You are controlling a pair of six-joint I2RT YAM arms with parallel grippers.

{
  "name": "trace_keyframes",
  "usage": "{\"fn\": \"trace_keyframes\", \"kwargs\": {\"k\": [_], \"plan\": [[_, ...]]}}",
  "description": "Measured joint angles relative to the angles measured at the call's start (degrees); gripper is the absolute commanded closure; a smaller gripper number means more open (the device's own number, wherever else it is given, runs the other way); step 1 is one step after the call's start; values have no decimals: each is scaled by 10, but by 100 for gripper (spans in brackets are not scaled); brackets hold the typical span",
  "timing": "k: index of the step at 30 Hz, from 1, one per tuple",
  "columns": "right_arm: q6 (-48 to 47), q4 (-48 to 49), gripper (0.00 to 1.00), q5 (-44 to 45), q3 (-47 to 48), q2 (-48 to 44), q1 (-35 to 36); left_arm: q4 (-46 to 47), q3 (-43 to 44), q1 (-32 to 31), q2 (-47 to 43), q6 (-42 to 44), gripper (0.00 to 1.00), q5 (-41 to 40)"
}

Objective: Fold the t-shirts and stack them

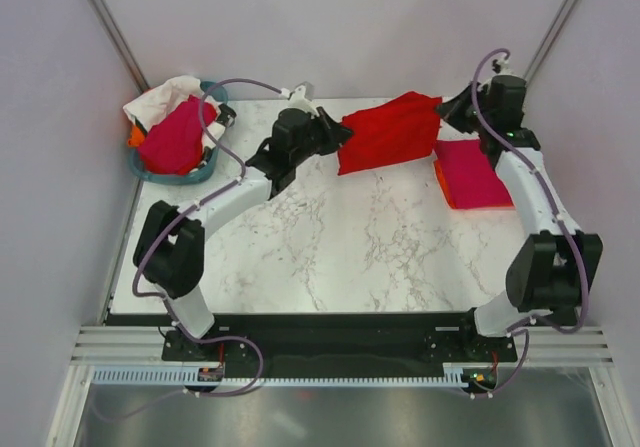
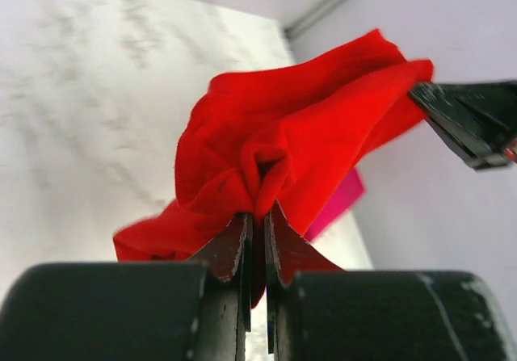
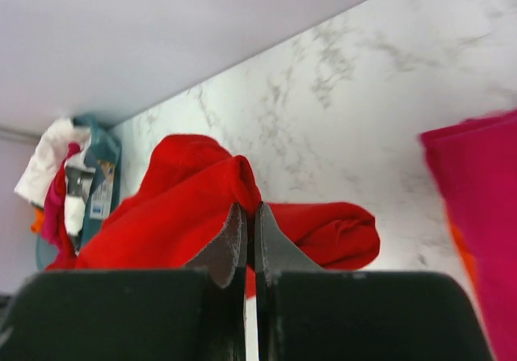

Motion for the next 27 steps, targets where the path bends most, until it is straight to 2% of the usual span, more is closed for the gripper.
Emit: {"fn": "trace_keyframes", "kwargs": {"k": [4, 6, 14, 21, 27], "plan": [[-10, -60, 100, 33, 2, -85, -65, 32, 8, -79, -25, 0, 98, -28], [-17, -107, 100, 47, 11, -123, -123, 43, 32, -128, -15, 0, 98, -34], [-51, -200, 100, 120, 36, -135, -269, 83, 205, -234, 155, -1, 98, -61], [-70, -217, 100, 161, 66, -87, -327, 80, 360, -266, 324, -6, 98, -69], [-72, -221, 100, 161, 96, -10, -331, 76, 429, -269, 395, -16, 98, -85]]}}
